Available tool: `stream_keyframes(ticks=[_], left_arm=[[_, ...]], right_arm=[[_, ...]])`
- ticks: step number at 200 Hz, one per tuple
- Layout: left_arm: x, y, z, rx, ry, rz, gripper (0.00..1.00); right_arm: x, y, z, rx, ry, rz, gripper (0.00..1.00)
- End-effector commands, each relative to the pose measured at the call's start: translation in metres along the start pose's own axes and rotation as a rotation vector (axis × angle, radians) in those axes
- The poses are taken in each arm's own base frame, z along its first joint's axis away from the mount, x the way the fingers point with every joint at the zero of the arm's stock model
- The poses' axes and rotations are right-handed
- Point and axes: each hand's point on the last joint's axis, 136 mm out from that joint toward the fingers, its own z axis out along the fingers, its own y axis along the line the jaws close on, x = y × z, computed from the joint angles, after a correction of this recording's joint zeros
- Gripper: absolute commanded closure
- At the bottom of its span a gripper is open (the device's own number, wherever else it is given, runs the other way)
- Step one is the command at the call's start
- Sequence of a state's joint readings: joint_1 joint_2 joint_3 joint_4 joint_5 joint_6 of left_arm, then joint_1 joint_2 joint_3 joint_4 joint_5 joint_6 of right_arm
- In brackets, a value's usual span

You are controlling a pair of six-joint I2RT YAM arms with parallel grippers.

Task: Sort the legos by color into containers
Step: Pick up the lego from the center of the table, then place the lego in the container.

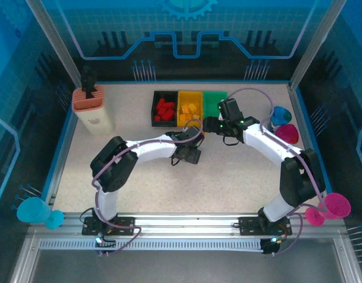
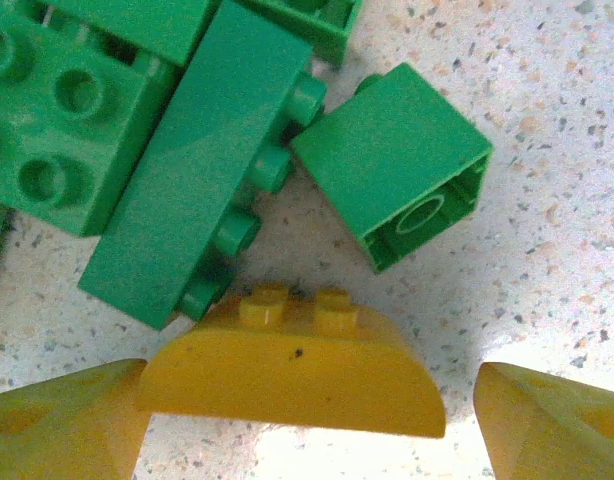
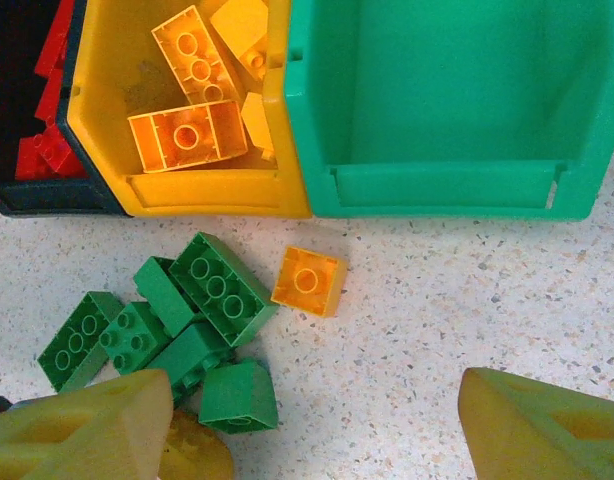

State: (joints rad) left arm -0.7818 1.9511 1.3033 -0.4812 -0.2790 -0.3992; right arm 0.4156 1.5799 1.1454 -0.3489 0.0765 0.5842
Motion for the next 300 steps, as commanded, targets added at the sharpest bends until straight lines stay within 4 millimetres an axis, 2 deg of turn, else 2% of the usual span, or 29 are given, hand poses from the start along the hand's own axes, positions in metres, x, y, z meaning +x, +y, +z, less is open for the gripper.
stream_keyframes(ticks=[1,39,74,93,139,170,195,222,262,269,300], left_arm=[[-0.003,-0.001,0.003,-0.023,0.010,0.044,0.16],[-0.001,0.000,0.009,-0.031,0.024,0.052,0.21],[0.003,0.002,0.008,-0.035,0.032,0.054,0.35],[0.000,0.002,0.000,-0.028,0.016,0.053,0.41],[-0.015,-0.005,-0.036,0.044,-0.055,0.030,0.42],[-0.042,-0.011,-0.072,0.111,-0.176,0.025,0.40],[-0.069,-0.005,-0.091,0.125,-0.253,0.010,0.39],[-0.091,0.010,-0.092,0.162,-0.292,-0.077,0.39],[-0.130,0.017,-0.101,0.231,-0.393,-0.156,0.38],[-0.135,0.020,-0.099,0.231,-0.396,-0.166,0.38],[-0.162,0.028,-0.087,0.244,-0.390,-0.200,0.38]], right_arm=[[-0.008,-0.002,-0.010,-0.012,-0.036,0.024,0.24],[-0.005,-0.006,-0.011,-0.009,-0.035,0.032,0.24],[-0.003,-0.007,-0.012,-0.009,-0.036,0.037,0.25],[-0.001,-0.008,-0.012,-0.009,-0.035,0.040,0.25],[0.004,-0.012,-0.013,-0.004,-0.033,0.044,0.25],[0.008,-0.016,-0.013,0.002,-0.029,0.050,0.25],[0.014,-0.017,-0.015,-0.001,-0.023,0.058,0.25],[0.028,-0.022,-0.018,-0.006,-0.009,0.074,0.25],[0.044,-0.031,-0.024,-0.001,-0.008,0.083,0.25],[0.056,-0.036,-0.021,0.006,0.017,0.086,0.25],[0.071,-0.037,-0.022,0.007,0.046,0.089,0.25]])
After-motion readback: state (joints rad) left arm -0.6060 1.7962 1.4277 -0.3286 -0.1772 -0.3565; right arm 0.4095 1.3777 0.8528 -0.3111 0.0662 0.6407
